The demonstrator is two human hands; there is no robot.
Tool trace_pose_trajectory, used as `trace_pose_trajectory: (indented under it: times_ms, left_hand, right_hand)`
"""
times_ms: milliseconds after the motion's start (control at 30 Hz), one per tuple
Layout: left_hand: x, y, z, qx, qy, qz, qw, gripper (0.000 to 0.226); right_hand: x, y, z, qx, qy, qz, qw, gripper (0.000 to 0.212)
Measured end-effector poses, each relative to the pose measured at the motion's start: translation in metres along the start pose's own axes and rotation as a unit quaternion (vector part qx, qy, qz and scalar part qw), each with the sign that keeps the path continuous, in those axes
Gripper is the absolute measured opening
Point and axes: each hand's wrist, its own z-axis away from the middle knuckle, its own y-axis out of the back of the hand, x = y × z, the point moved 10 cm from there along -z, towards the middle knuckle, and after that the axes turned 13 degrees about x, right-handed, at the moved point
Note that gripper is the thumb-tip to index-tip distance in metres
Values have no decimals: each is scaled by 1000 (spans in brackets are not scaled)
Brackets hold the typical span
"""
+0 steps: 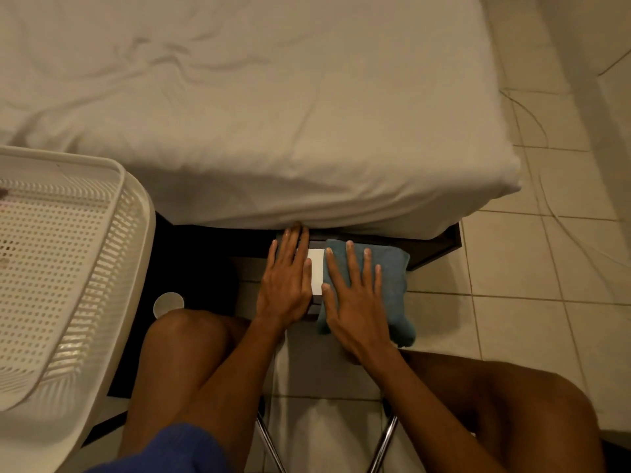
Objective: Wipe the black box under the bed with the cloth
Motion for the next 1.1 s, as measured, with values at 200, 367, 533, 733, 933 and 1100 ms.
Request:
trace_pose_trajectory:
  times_ms: [200, 367, 533, 733, 933, 1100]
  left_hand:
    - [-3, 0, 0, 4, 7, 29, 1000, 54]
    - [-13, 5, 5, 33, 66, 85, 994, 52]
    - [-17, 5, 4, 41, 84, 102, 990, 51]
    - [-21, 4, 3, 40, 97, 127, 986, 52]
    - [-24, 5, 4, 38, 115, 142, 982, 50]
    - [-25, 4, 3, 46, 116, 154, 980, 50]
  right_hand:
    - [0, 3, -7, -2, -9, -30, 1000, 61]
    - [8, 8, -11, 9, 17, -23, 1000, 62]
    - [1, 6, -2, -5, 30, -20, 999, 65]
    - [-9, 6, 6, -23, 61, -17, 998, 70]
    - [-8, 2, -2, -27, 67, 6, 997, 73]
    - [-10, 0, -20, 4, 40, 7, 999, 71]
